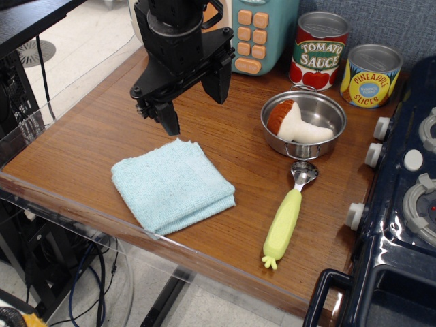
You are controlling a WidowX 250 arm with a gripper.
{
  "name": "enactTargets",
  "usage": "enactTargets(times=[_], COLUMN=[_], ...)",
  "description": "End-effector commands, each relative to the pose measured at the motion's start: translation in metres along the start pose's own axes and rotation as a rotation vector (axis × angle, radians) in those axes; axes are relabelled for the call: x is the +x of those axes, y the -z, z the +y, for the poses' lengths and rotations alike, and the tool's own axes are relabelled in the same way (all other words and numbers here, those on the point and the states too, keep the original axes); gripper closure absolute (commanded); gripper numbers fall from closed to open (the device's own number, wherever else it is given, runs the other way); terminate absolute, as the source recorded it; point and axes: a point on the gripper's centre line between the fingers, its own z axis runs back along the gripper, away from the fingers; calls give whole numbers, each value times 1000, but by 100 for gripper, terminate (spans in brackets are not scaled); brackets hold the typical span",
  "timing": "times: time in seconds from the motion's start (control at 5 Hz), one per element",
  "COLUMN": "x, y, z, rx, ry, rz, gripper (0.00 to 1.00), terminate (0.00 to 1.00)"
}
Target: Slide the blue towel to the front of the blue appliance on the table.
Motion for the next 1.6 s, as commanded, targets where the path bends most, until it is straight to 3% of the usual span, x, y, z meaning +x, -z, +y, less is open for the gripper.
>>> enactTargets(times=[0.0, 0.4, 0.8, 1.0, 1.4], x=[0, 5, -9, -12, 20], y=[0, 39, 91, 104, 99], z=[0, 29, 42, 43, 14], rx=[0, 125, 241, 267, 212], ry=[0, -87, -68, -53, -109], rz=[0, 20, 69, 86, 54], gripper=[0, 0, 0, 0, 0], terminate=[0, 0, 0, 0, 0])
